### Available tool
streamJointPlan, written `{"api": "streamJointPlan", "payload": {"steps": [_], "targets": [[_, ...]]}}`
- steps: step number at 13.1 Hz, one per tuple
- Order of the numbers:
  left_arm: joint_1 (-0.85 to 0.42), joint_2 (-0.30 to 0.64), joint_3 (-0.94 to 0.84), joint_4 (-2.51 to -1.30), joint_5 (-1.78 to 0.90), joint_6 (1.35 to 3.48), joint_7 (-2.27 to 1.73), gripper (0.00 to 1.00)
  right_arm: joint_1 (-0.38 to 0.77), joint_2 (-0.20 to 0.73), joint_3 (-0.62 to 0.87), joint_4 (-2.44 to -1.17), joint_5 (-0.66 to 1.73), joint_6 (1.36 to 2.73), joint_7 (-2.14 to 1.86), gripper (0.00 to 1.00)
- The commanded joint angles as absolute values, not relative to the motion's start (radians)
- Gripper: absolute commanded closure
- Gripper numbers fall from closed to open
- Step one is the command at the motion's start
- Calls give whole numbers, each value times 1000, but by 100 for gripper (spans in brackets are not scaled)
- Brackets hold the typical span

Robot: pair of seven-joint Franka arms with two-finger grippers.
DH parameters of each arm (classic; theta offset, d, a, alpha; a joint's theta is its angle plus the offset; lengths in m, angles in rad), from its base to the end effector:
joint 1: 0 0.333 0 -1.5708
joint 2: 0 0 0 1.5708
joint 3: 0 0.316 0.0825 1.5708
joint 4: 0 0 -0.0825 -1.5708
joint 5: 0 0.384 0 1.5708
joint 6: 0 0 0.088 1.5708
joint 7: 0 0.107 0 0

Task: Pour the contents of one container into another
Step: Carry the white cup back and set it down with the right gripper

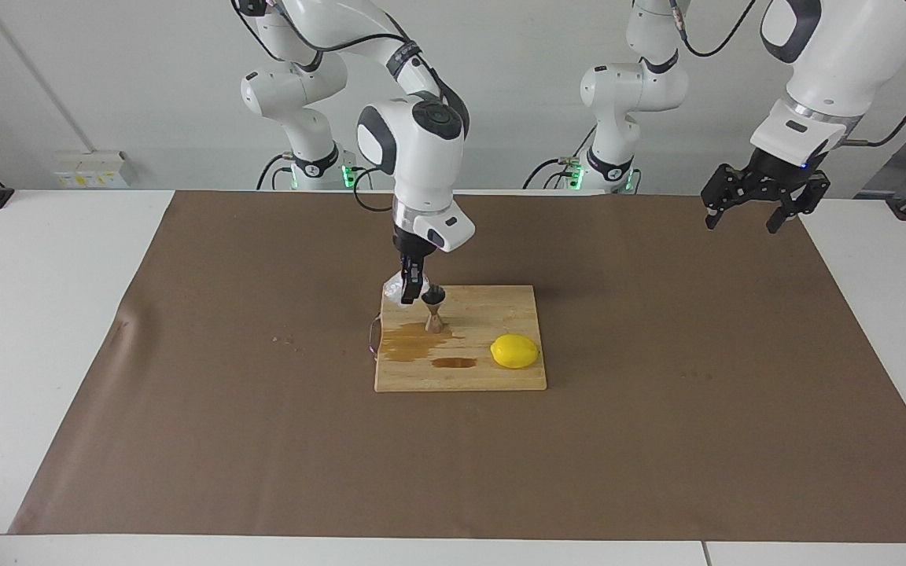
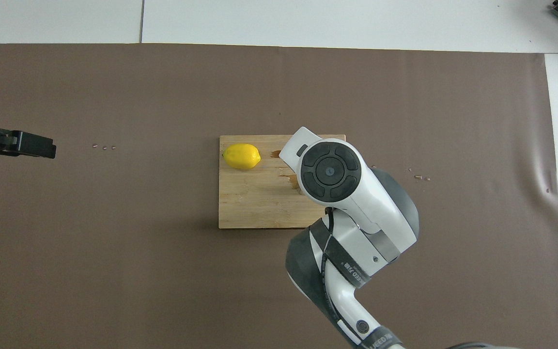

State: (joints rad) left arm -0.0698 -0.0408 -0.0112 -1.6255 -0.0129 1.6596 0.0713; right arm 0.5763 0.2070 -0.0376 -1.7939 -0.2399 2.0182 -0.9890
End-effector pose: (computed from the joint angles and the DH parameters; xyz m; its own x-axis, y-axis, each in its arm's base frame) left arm 0.5485 -0.0459 0.6291 0.9857 -0.1504 0.0755 -0.1513 -0.9885 0.0071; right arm 0.5383 0.3071 0.4364 -0.0472 0.9818 -0.1837 0.9893 0.0714 0.1273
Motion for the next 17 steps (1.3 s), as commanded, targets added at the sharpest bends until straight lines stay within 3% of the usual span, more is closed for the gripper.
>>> {"api": "streamJointPlan", "payload": {"steps": [1,12,17], "targets": [[-64,-67,-9,-1652,-23,1657,83,0,558,202,-28,-1804,-214,2043,-966,60],[-64,-66,-9,-1652,-23,1657,84,0,493,164,-29,-1799,-22,2046,-1022,60],[-51,-67,-5,-1652,-21,1655,81,0,332,129,-29,-1815,181,2048,-1251,60]]}}
